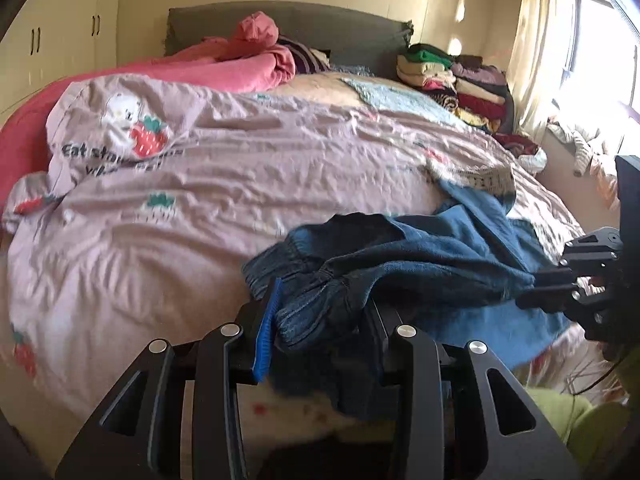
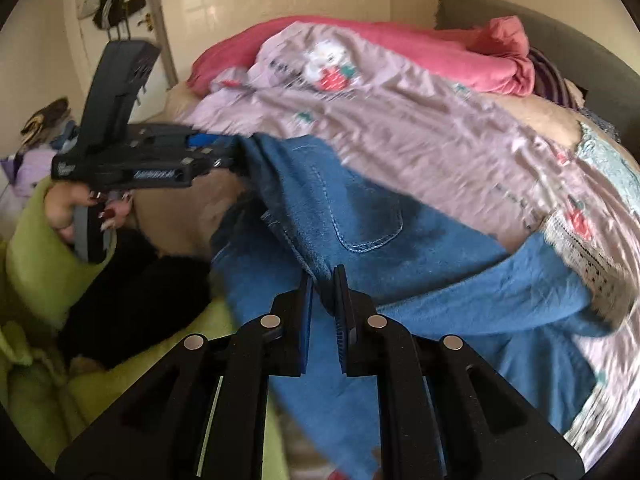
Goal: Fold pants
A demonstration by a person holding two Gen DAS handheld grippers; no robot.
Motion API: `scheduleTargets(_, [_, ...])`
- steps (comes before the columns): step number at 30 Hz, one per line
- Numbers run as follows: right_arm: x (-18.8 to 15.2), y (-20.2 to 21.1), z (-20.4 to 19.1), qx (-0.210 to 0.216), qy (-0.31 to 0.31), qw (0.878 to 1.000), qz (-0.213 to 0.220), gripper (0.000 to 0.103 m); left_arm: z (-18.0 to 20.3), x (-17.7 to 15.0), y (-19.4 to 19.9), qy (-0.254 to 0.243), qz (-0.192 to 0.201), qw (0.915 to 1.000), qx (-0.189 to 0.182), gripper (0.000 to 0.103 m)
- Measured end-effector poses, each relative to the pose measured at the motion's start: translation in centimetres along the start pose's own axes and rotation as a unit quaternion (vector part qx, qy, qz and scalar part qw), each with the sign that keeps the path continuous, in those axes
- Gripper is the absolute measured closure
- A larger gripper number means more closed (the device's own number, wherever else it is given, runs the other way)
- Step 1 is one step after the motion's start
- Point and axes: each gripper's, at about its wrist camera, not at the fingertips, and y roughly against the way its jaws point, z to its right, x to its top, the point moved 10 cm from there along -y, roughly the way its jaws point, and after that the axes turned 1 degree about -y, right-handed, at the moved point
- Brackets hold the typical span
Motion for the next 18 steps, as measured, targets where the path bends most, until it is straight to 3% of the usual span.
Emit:
scheduleTargets(3, [-1.5,-0.3,-1.6,0.021,-0.006,1.000,-0.012,0.097,-0.1,-1.5,0.5,-0.001,-0.010,0.9999,0.004,0.066])
scheduleTargets(12, [-3.8,-2.0,-2.2,0.024,-0.006,0.999,-0.038,0.097,-1.2,-5.5,-0.4,0.010,-0.064,0.9976,0.023,0.054])
scheduleTargets(18, [-4.0,-1.5,-2.6,0.033,-0.003,0.999,-0.031,0.097,-1.7,-5.2,2.7,0.030,-0.044,0.9981,0.031,0.051])
